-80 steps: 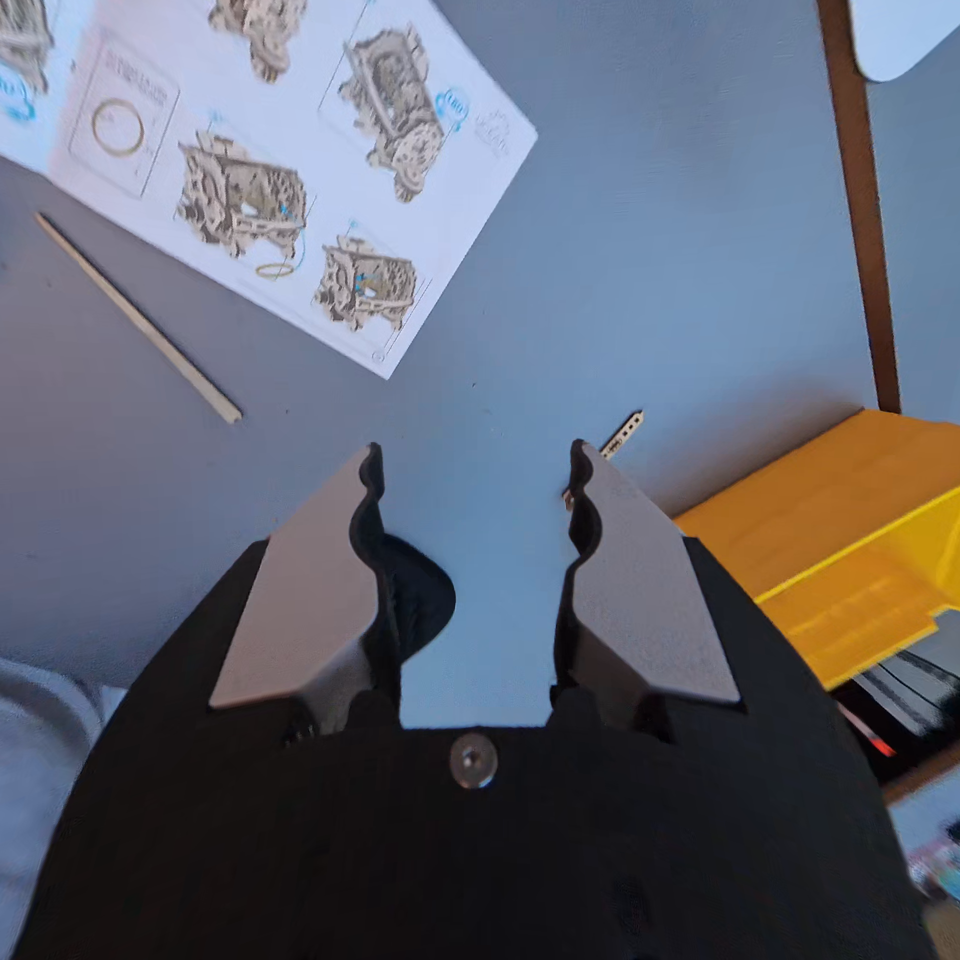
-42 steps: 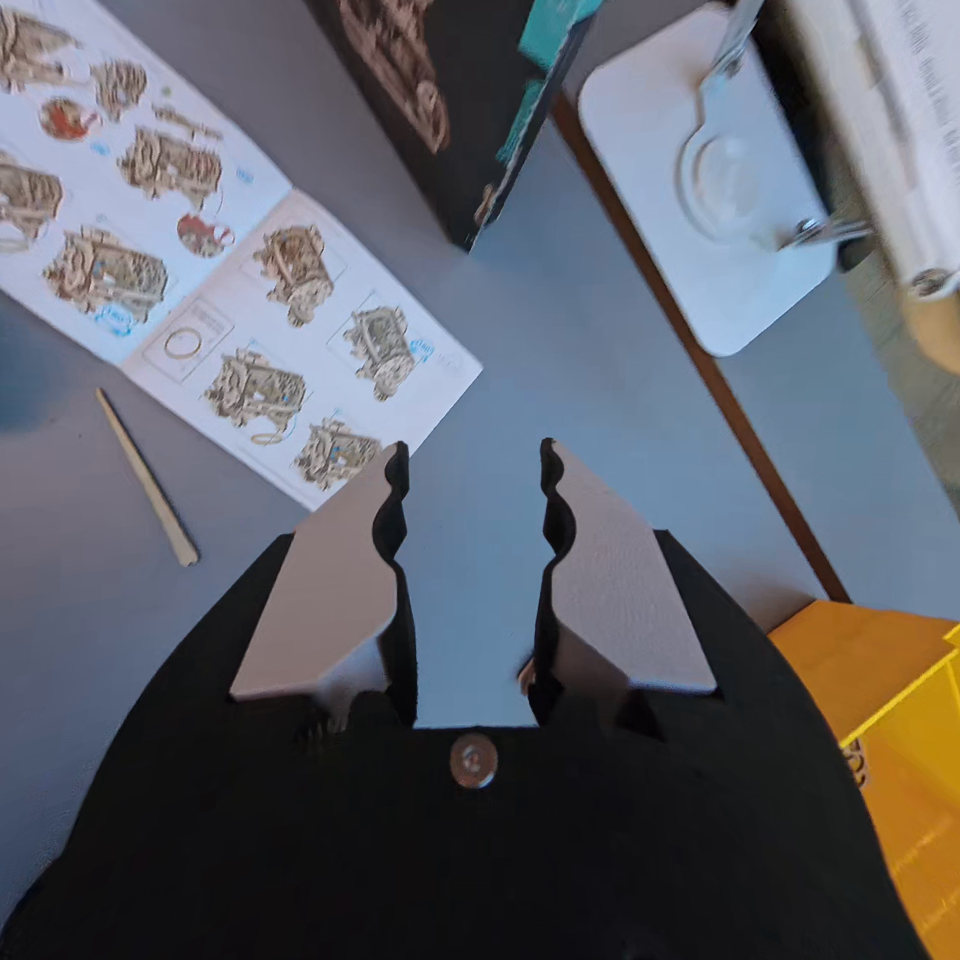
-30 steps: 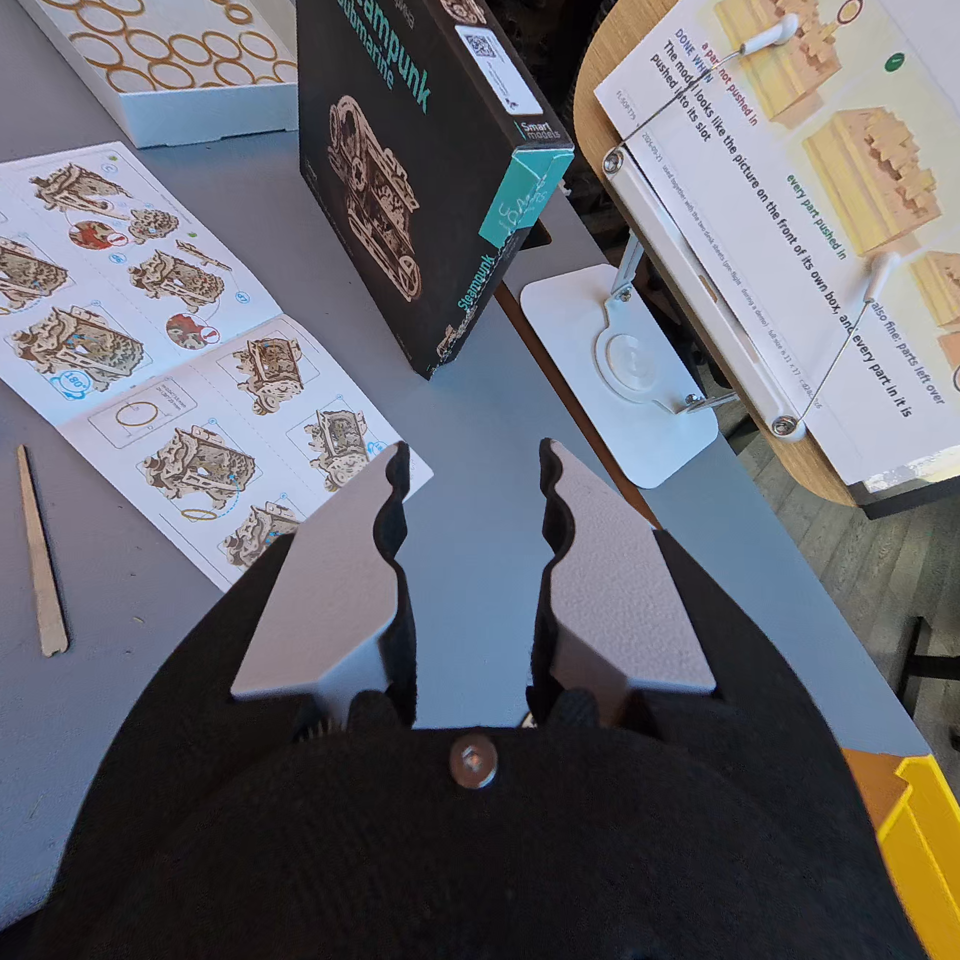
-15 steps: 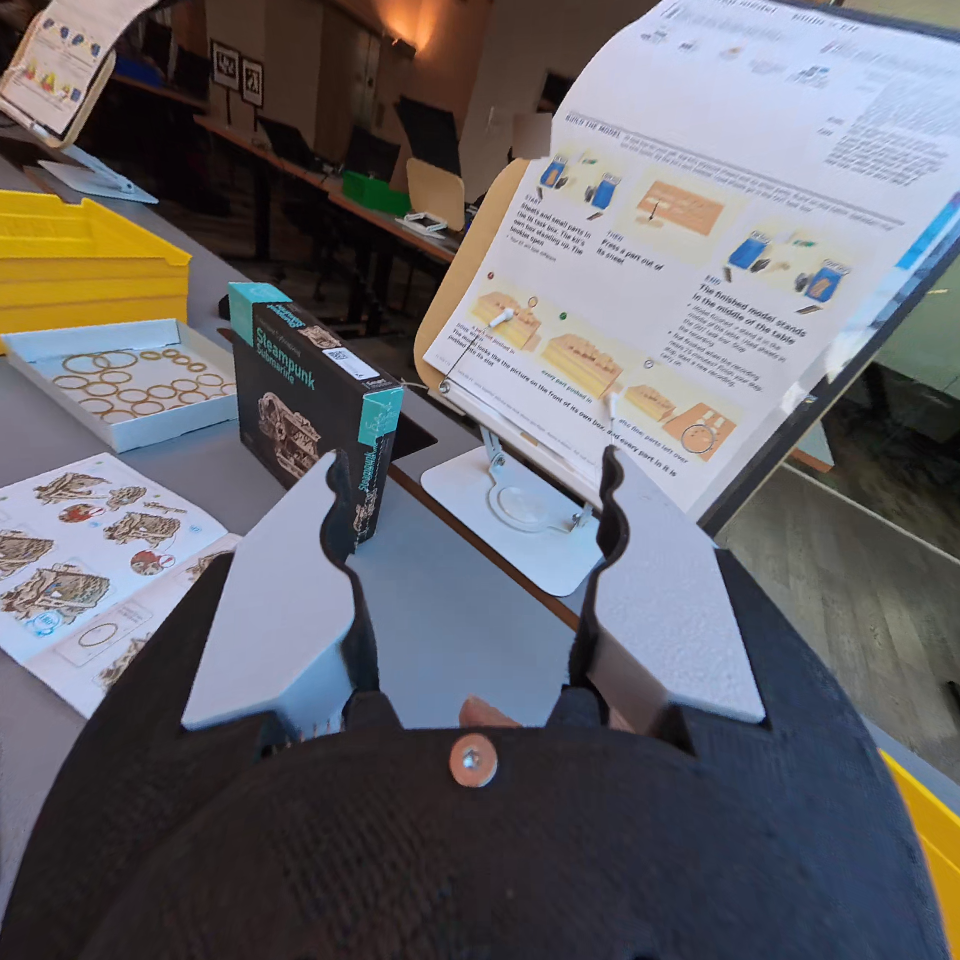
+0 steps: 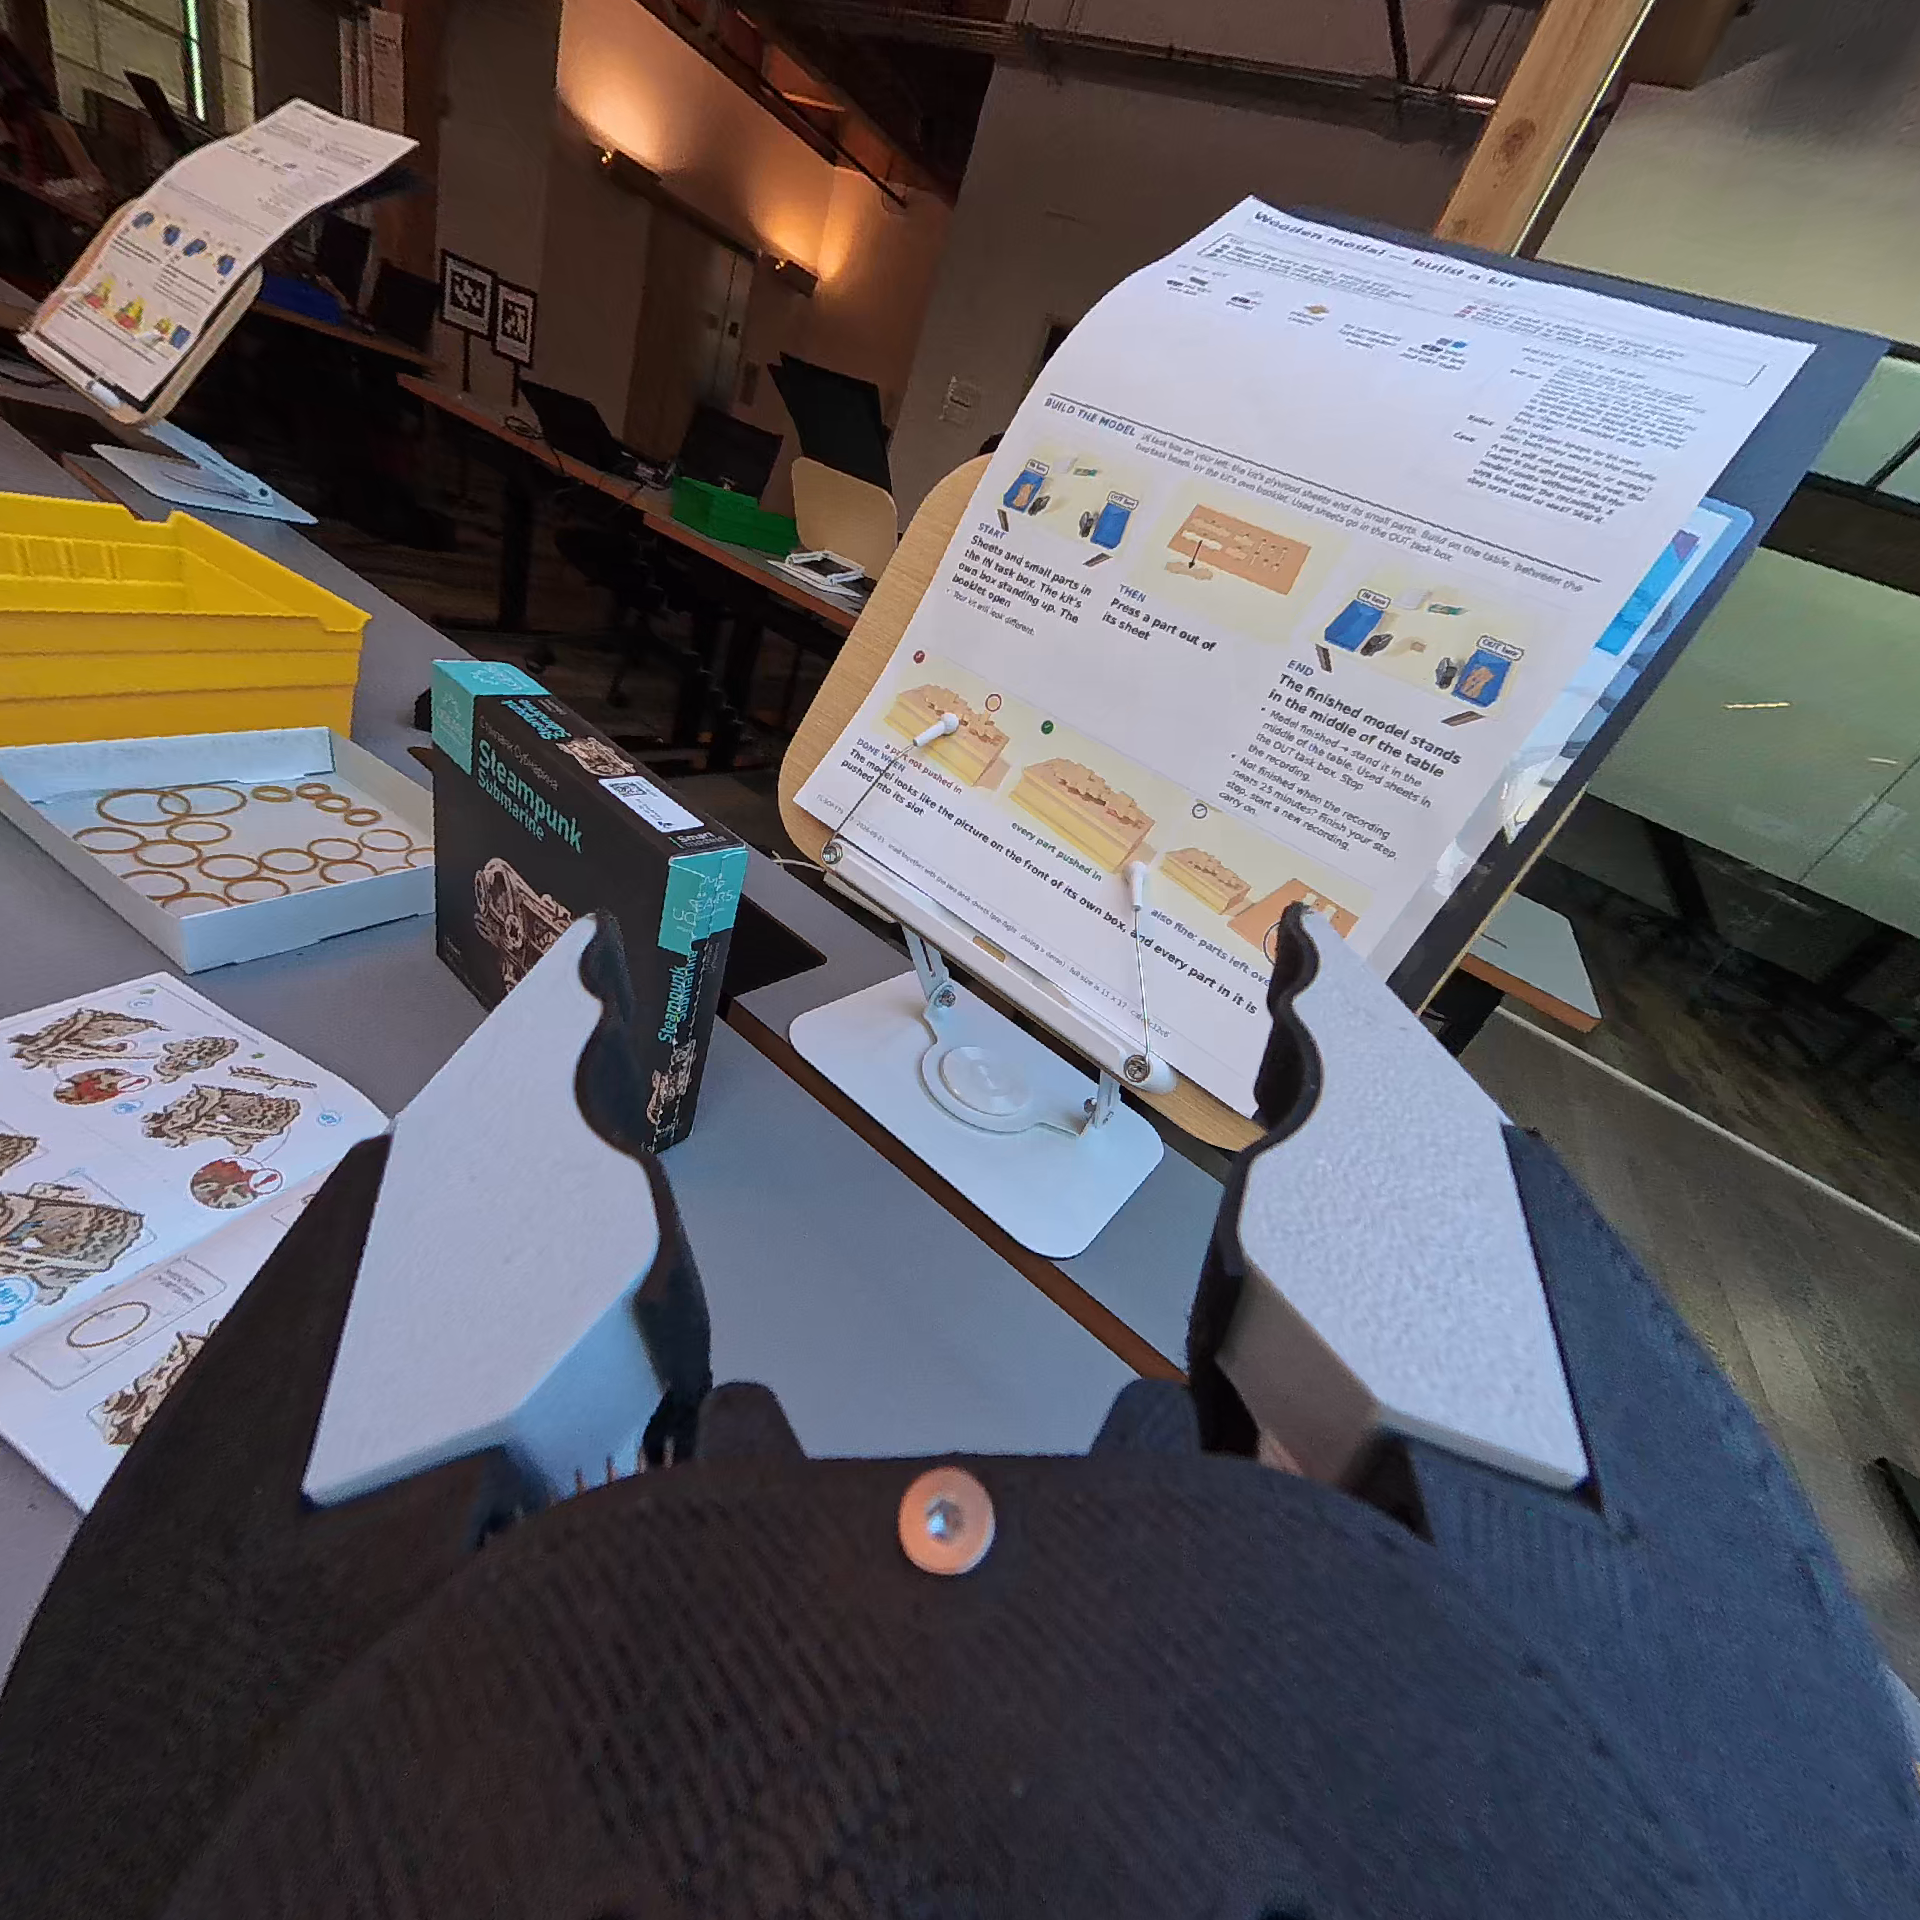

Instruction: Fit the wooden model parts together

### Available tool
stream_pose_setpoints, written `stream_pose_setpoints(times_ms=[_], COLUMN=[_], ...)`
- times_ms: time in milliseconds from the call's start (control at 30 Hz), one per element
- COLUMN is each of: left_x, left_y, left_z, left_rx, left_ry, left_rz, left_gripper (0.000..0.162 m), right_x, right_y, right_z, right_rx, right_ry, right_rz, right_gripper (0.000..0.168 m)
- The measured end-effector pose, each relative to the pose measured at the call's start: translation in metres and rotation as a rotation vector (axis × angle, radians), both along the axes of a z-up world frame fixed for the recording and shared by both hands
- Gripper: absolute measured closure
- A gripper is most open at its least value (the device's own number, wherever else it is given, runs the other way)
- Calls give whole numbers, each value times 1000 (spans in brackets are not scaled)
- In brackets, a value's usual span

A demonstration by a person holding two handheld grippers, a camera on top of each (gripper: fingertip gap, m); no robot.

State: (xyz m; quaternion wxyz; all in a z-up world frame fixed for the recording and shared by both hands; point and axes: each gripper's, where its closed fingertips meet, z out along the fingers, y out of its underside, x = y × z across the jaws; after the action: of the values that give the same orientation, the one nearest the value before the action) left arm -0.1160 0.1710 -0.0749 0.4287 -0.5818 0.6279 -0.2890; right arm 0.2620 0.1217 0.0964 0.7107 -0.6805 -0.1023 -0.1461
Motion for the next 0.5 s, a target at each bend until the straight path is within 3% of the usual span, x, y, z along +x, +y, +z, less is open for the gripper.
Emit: stream_pose_setpoints(times_ms=[133,267,500], left_x=[-3,-6,-14], left_y=[8,14,31], left_z=[15,27,31], left_rx=[-17,-9,-2], left_ry=[-44,-80,-70], left_rz=[20,41,121], left_gripper=[95,95,94], right_x=[2,4,10], right_y=[-1,-8,-19], right_z=[2,5,19], right_rx=[4,-9,-2], right_ry=[11,7,-43], right_rz=[25,18,-36], right_gripper=[49,65,68])
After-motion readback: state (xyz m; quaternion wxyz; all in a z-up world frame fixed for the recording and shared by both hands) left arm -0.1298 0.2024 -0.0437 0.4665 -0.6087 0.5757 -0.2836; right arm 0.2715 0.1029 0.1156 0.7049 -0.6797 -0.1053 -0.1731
